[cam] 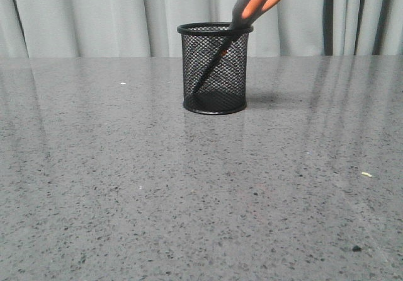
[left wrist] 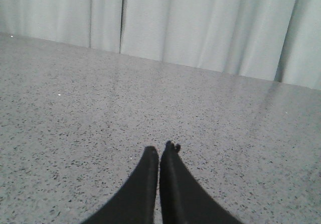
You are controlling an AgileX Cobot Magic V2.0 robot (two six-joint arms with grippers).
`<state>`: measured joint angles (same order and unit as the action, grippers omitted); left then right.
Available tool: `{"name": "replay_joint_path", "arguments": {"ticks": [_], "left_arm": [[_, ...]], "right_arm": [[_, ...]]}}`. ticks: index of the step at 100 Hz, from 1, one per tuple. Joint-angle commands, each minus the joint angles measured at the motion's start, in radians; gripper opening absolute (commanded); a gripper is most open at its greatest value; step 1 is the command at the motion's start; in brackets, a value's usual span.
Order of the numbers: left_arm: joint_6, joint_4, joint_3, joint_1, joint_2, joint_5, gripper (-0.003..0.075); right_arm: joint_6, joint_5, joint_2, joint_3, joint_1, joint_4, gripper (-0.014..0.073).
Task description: Put scissors into bucket
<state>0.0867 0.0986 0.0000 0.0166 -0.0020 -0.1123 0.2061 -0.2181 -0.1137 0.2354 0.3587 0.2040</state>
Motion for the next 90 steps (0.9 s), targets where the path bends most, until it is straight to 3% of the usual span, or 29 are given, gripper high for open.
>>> {"name": "replay_joint_path", "arguments": {"ticks": [1,26,37,67,77,90], "left_arm": [[0.009,0.009,0.041,0.004,-0.029,0.074,-0.002],[0.009,0.009,0.041,0.004,-0.029,0.074,-0.002],[0.009,0.009,0.041,0.004,-0.029,0.074,-0.002],[0.009,0.009,0.041,0.004,-0.029,0.074,-0.002],[0.009,0.009,0.041,0.004,-0.029,0.074,-0.002],[0.009,0.009,0.041,0.004,-0.028,0.074,-0.002]], "right_arm": [[-0.001,0.084,-0.009,0.027,-0.006,0.003,-0.0074],[-0.001,0.084,-0.009,0.027,-0.006,0.003,-0.0074],[-0.001,0.1,-0.009,0.004,-0.012,-0.058,-0.0074],[-0.001,0.179,0.099,-0.199,-0.244,-0.07,-0.0074],[-0.001,0.201,0.147,-0.258,-0.263,-0.07,-0.0074],[-0.005,0.117,0.147,-0.255,-0.263,-0.085,-0.0074]]}}
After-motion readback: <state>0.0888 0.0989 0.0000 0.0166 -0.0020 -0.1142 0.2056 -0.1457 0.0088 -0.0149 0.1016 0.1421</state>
